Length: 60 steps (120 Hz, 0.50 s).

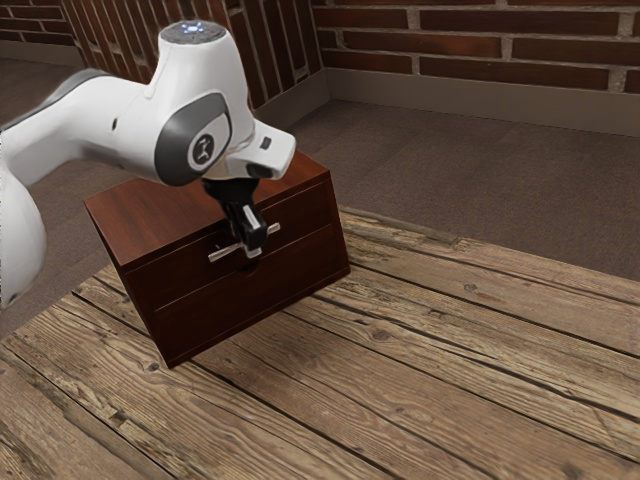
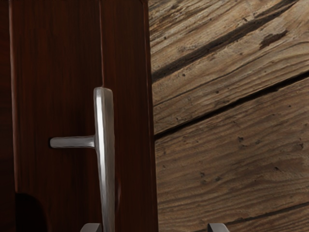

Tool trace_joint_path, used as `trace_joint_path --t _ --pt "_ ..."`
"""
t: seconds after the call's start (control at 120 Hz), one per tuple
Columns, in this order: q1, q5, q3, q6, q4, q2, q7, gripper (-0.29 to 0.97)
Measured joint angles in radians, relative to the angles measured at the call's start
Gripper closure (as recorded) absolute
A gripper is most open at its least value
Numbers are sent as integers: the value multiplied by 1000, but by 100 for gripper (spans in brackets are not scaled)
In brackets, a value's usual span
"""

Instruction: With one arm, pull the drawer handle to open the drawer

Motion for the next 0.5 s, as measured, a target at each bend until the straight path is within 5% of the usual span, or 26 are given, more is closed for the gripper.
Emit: trace_joint_path --t 0.5 --pt "3 1 3 71 -17 16 -12 48"
